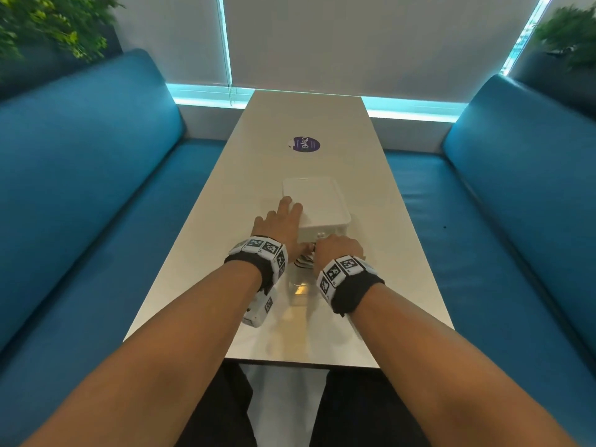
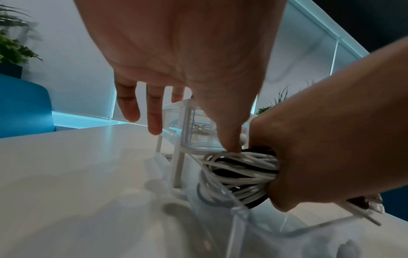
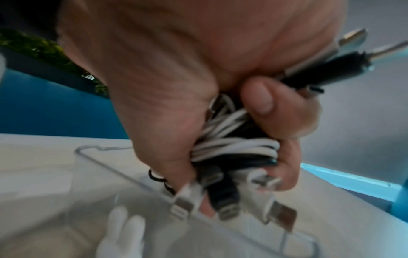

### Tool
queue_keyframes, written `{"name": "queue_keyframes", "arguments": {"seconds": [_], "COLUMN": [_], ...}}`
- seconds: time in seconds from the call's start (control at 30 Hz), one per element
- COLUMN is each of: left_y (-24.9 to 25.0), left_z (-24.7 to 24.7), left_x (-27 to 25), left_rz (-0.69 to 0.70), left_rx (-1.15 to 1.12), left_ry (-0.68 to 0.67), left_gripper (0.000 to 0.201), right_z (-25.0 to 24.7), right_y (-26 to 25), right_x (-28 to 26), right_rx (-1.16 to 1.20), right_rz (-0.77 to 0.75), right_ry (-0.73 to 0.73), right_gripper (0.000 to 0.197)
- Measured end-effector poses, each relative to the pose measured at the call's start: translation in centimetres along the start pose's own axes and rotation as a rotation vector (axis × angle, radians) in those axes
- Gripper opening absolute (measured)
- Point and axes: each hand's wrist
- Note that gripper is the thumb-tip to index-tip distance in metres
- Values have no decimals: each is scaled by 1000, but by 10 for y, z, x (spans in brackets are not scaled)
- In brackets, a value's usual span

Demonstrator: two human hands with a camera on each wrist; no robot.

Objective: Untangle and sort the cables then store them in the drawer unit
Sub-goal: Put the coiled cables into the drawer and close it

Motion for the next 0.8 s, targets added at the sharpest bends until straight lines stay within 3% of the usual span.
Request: {"name": "queue_keyframes", "arguments": {"seconds": [0.1,0.2,0.33,0.47,0.63,0.8], "left_y": [-7,-11,-6,5,-3,-10], "left_z": [-3,-3,6,13,14,12], "left_x": [3,4,2,-2,2,-3], "left_rz": [25,30,16,-24,30,46], "left_rx": [-34,22,94,159,-20,-94], "left_ry": [-101,-121,-29,81,-15,-133], "left_gripper": [89,102,106,98,100,122], "right_z": [4,4,4,-5,-9,-4], "right_y": [0,0,7,14,13,-6], "right_x": [6,6,3,3,-8,-9], "right_rx": [7,54,271,452,377,271], "right_rz": [8,25,15,-81,-173,-112], "right_ry": [11,5,-5,-122,-47,-52], "right_gripper": [33,33,26,31,40,40]}}
Point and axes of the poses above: each hand's wrist, its own x-axis towards the middle knuckle, its own z-axis out of the palm, y = z × x, and after that the axes turned 13 degrees about -z, right-handed
